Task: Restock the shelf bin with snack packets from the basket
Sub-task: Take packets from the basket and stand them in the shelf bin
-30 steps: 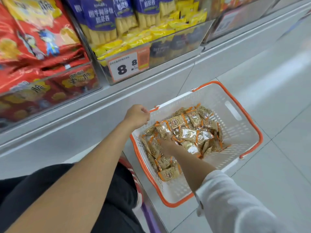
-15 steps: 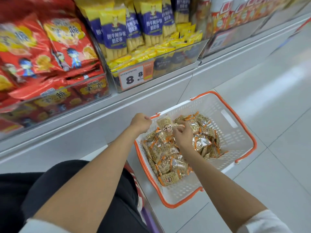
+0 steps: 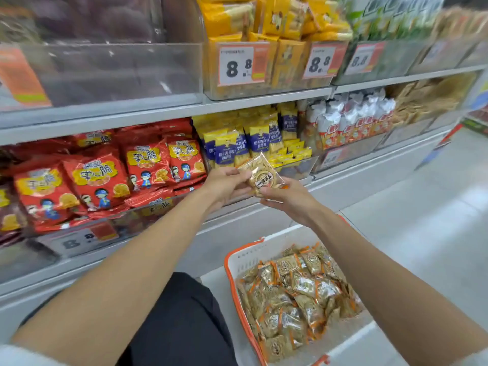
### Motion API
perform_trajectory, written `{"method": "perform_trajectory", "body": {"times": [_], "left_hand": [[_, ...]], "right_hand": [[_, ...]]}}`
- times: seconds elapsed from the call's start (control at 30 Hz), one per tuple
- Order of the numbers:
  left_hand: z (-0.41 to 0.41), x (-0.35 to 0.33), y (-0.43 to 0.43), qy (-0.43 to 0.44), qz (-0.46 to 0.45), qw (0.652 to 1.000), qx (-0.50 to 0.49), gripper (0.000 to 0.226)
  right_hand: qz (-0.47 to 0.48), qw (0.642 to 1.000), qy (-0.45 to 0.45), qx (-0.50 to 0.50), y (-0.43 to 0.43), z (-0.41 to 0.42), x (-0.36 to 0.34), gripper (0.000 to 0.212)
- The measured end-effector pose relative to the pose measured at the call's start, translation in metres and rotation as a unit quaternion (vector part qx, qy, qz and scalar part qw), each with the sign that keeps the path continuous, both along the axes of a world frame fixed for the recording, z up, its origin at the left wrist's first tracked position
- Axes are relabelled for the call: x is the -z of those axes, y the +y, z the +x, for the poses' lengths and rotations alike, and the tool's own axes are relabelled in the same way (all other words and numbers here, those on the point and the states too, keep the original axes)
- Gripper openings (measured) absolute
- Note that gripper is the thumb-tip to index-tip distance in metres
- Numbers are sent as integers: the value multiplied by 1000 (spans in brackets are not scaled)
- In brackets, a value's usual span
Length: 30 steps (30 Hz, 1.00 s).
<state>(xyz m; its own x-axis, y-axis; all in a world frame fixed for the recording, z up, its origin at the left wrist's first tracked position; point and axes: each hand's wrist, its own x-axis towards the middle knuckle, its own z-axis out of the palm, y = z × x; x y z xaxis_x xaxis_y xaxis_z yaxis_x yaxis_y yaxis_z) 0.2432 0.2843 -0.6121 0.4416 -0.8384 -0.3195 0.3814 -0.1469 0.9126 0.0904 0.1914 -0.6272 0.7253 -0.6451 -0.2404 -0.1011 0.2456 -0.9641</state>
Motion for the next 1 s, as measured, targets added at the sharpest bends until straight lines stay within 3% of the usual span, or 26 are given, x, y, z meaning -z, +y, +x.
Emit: {"method": "perform_trajectory", "body": {"times": [0.1,0.2,0.3,0.43,0.57,0.7,0.87,1.0], "left_hand": [[12,-32,10,-72,11,997,25,45],[23,-68,22,-195,23,978,74,31],[35,-101,35,-242,0,967,75,20],[54,-129,53,-237,-45,970,30,20],[67,-152,67,-264,-62,962,-26,21],[95,-193,89,-346,-57,936,-33,28],[140,-247,113,-442,-43,892,-80,35],[168,-278,122,-414,-62,906,-62,24]], "right_hand": [[-62,997,44,1,-2,3,-40,45],[-143,986,89,-2,-2,7,-84,64],[-254,959,123,-19,5,14,-128,60],[-290,954,68,-26,9,29,-174,57],[-416,905,80,-41,27,55,-215,39],[-505,855,96,-62,36,87,-250,51],[-553,825,51,-105,62,137,-282,45],[-593,795,15,-126,79,200,-289,28]]}}
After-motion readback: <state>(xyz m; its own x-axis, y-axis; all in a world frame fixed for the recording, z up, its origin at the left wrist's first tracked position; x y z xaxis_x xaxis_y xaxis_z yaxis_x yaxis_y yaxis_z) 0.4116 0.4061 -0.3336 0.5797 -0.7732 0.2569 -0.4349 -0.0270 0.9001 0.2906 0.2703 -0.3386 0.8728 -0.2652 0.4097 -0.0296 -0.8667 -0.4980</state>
